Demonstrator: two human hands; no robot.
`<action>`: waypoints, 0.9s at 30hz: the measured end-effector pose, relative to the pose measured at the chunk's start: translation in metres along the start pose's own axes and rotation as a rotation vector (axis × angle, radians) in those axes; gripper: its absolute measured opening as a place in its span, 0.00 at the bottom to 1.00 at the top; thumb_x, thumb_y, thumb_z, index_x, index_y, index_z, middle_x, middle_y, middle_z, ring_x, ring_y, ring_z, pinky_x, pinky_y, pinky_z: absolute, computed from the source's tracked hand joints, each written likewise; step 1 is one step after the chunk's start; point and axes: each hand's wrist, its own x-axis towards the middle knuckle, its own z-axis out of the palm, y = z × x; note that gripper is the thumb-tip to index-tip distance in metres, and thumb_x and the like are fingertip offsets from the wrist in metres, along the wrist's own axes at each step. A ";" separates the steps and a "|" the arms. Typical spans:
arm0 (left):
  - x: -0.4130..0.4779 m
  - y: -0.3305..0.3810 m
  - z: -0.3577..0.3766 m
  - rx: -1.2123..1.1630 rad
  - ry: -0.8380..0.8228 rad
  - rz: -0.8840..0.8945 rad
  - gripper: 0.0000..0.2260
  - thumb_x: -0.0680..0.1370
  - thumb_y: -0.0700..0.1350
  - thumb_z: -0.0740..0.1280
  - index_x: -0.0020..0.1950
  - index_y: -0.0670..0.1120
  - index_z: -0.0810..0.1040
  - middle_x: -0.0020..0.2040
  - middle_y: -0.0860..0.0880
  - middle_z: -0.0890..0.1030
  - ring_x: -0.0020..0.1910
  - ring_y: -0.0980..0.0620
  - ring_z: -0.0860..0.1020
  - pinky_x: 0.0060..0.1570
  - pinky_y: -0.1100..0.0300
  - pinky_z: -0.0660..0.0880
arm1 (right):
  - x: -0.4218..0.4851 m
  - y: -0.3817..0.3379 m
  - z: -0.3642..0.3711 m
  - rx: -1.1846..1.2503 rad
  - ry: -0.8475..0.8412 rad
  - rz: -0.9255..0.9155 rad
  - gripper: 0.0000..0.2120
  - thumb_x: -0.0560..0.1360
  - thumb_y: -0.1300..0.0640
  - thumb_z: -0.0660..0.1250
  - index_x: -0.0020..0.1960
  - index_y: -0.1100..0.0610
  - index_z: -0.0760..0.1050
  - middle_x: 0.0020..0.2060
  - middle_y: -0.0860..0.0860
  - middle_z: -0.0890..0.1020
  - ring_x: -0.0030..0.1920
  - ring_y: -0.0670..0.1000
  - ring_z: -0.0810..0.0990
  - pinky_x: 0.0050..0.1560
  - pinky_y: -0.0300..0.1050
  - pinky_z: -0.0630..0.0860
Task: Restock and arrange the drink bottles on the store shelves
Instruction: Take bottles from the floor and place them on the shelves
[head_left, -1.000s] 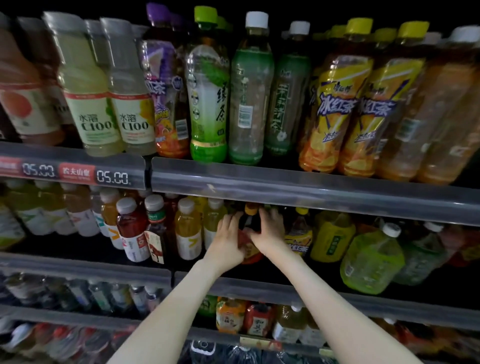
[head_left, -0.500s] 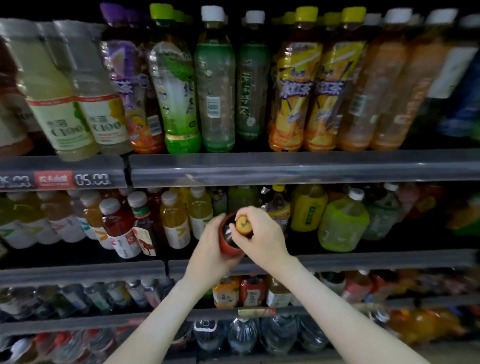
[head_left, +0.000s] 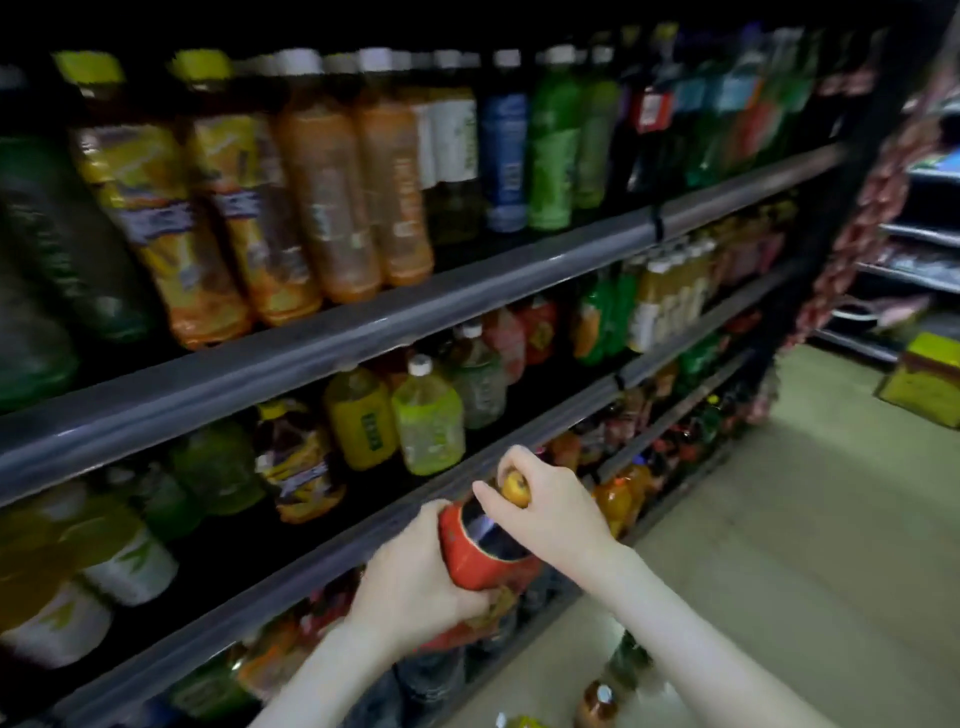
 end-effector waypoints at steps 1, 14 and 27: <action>0.009 0.016 0.015 0.009 -0.002 0.016 0.33 0.60 0.62 0.74 0.60 0.61 0.61 0.49 0.64 0.73 0.50 0.61 0.75 0.42 0.68 0.70 | -0.003 0.016 -0.016 -0.006 0.011 0.069 0.17 0.75 0.38 0.63 0.42 0.51 0.66 0.28 0.50 0.73 0.28 0.49 0.72 0.30 0.44 0.68; 0.134 0.199 0.164 -0.186 0.141 0.200 0.26 0.64 0.58 0.75 0.57 0.56 0.68 0.53 0.61 0.74 0.54 0.62 0.74 0.52 0.64 0.72 | 0.018 0.238 -0.199 0.061 -0.260 0.156 0.50 0.58 0.33 0.77 0.73 0.35 0.53 0.65 0.41 0.71 0.65 0.44 0.72 0.64 0.44 0.71; 0.291 0.158 0.164 -0.043 0.333 0.048 0.40 0.73 0.53 0.73 0.77 0.53 0.52 0.77 0.47 0.58 0.77 0.49 0.52 0.71 0.55 0.61 | 0.184 0.273 -0.158 0.345 -0.158 -0.033 0.39 0.71 0.56 0.75 0.72 0.39 0.55 0.71 0.45 0.65 0.70 0.46 0.67 0.68 0.45 0.69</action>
